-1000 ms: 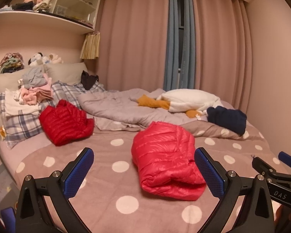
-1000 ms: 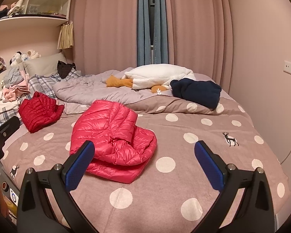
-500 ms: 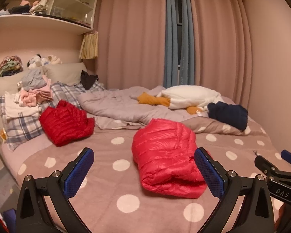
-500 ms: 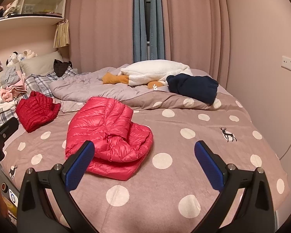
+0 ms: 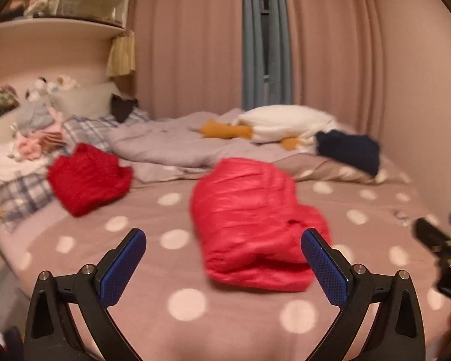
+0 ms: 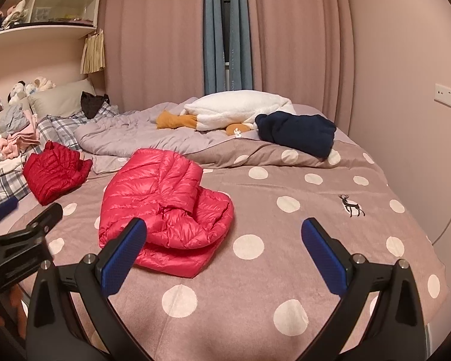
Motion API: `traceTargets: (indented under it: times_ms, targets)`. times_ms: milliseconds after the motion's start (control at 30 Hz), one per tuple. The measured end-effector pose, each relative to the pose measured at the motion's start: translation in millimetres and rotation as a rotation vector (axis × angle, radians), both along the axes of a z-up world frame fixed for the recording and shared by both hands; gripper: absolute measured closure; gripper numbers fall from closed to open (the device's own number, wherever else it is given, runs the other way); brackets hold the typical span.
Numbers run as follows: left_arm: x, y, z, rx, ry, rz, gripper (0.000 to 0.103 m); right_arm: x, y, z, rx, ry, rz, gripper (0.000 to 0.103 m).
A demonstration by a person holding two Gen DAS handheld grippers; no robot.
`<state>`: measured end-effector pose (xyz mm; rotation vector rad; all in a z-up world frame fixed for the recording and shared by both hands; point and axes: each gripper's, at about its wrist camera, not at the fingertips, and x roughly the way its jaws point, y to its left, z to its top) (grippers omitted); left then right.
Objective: Fold large clothes
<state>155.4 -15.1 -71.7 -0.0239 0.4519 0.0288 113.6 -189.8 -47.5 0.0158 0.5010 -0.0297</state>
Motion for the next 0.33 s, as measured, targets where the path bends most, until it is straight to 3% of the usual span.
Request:
traceTargets:
  times_ms: [100, 333]
  targets:
    - [-10.4, -4.4, 4.6, 0.043, -0.045, 0.037, 0.001, -0.6, -4.8, 0.1, 0.016, -0.003, -0.013, 0.000]
    - [-15.0, 0.0, 9.8, 0.030, -0.083, 0.070, 0.001, -1.0, -10.2, -1.3, 0.019, 0.004, -0.031, 0.000]
